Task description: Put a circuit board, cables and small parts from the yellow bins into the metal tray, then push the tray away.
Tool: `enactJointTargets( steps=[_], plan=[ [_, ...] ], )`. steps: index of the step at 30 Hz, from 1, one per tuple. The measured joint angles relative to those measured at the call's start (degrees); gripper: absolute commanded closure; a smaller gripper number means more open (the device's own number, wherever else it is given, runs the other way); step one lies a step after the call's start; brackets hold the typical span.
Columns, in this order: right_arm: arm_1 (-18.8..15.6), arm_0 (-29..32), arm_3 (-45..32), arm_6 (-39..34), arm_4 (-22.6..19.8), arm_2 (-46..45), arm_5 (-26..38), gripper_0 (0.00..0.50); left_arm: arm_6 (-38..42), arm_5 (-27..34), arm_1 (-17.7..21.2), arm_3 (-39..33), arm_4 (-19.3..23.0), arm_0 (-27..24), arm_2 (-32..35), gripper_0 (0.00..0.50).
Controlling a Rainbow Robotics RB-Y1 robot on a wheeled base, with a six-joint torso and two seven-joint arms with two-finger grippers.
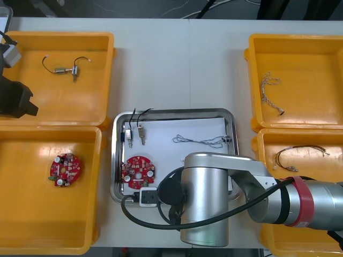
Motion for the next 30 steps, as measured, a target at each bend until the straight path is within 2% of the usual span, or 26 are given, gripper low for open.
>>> enactJointTargets(
  steps=[19,20,21,22,23,24,25,30],
  plan=[
    [0.25,2.44,0.02,0.00,3.07,1.92,-0.92,0.000,0.00,0.00,0.00,-0.02,0.00,0.02,0.00,0.000],
    [0.25,2.49,0.02,0.00,3.08,1.92,-1.03,0.033,0.00,0.00,0.00,-0.02,0.00,0.03,0.00,0.000],
    [0.26,2.55,0.02,0.00,3.08,1.93,-1.10,0.117,0.00,0.00,0.00,-0.02,0.00,0.03,0.00,0.000],
    [0.26,2.60,0.02,0.00,3.10,1.93,-1.13,0.171,0.00,0.00,0.00,-0.02,0.01,0.03,0.00,0.000],
    [0.26,2.61,0.02,0.00,3.22,1.93,-1.16,0.353,0.00,0.00,0.00,-0.02,0.01,0.03,0.00,0.000],
    [0.26,2.64,0.02,0.00,3.24,1.93,-1.17,0.455,0.00,0.00,0.00,-0.02,0.01,0.04,0.00,0.000],
    [0.26,2.65,0.02,0.00,3.26,1.93,-1.18,0.496,0.00,0.00,0.00,-0.02,0.01,0.04,0.00,0.000],
    [0.26,2.73,0.03,0.00,3.37,1.94,-1.60,0.500,0.00,0.00,0.00,-0.02,0.01,0.06,0.00,0.000]
  ],
)
